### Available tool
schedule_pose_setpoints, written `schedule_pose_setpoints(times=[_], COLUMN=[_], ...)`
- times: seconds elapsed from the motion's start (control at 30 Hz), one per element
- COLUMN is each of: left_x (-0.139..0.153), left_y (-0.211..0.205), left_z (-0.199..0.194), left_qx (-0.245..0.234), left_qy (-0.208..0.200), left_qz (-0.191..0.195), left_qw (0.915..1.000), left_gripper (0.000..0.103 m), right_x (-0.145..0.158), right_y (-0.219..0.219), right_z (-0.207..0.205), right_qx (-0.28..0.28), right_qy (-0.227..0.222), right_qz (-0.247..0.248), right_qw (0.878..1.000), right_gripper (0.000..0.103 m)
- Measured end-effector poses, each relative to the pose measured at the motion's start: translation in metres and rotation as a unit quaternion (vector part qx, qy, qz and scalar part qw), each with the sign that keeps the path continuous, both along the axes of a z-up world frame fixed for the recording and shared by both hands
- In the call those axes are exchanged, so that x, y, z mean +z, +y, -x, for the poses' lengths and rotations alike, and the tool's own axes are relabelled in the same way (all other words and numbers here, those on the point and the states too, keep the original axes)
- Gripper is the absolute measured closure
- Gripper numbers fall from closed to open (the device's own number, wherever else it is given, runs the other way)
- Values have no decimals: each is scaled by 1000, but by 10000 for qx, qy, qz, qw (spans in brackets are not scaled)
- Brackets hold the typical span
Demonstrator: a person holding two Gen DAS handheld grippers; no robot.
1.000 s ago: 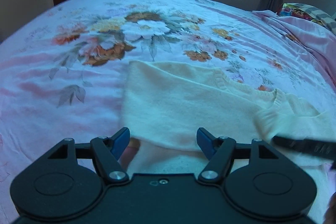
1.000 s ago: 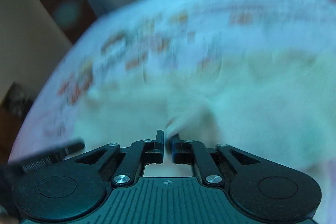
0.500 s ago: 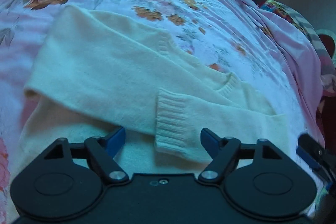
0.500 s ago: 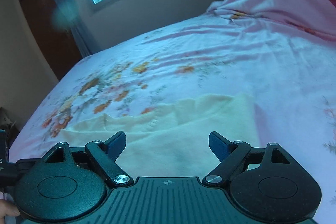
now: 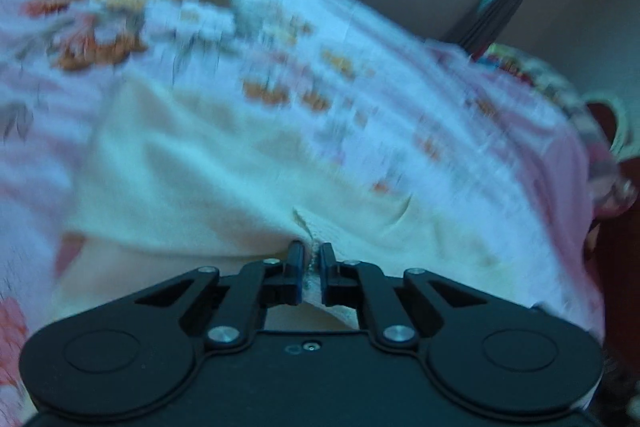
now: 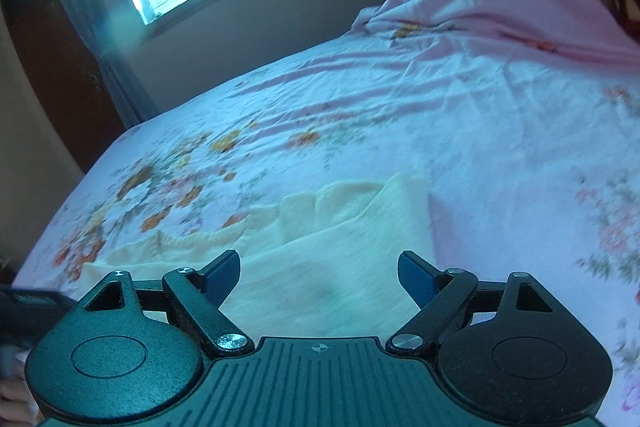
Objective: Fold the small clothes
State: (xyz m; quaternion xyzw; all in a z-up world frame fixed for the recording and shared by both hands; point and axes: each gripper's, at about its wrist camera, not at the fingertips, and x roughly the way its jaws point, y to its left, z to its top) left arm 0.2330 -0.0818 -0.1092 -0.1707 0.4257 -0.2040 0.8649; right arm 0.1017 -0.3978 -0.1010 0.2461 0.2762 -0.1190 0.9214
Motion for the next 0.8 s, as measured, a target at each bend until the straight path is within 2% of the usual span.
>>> schedule_pose_setpoints(times=[0.13,0.23,0.3,0.33,0.4,0.5,0.57,0.7,0.8], left_x=[30,34,19,7,-11,-12,-12,-7,-12], left_y=[20,34,43,44,44,30,29,20,22], left_z=[-11,-19,-26,-29,-22,-5,-8,-11,-10], left_qx=[76,263,399,308,38,-254,-148,-215,-153], left_qy=[-284,-574,-411,-190,185,54,127,25,167], left_qz=[54,-268,-476,-577,-439,-525,-412,-565,-638], left_qw=[9996,9976,9972,9977,9989,9983,9990,9982,9977], left_gripper=[97,97,97,97,97,97,97,95,89], right_x=[1,-3,-10,-15,-23,-27,-28,-25,-23], right_y=[-3,5,14,18,26,36,41,50,53], right_z=[-8,-18,-29,-34,-40,-44,-44,-45,-46], right_qx=[-105,26,143,179,278,405,548,757,873], right_qy=[16,104,282,376,488,546,512,530,497], right_qz=[26,176,224,243,288,415,300,410,264], right_qw=[9999,9998,9993,9988,9980,9968,9967,9949,9946], right_gripper=[18,18,18,18,18,18,18,18,18])
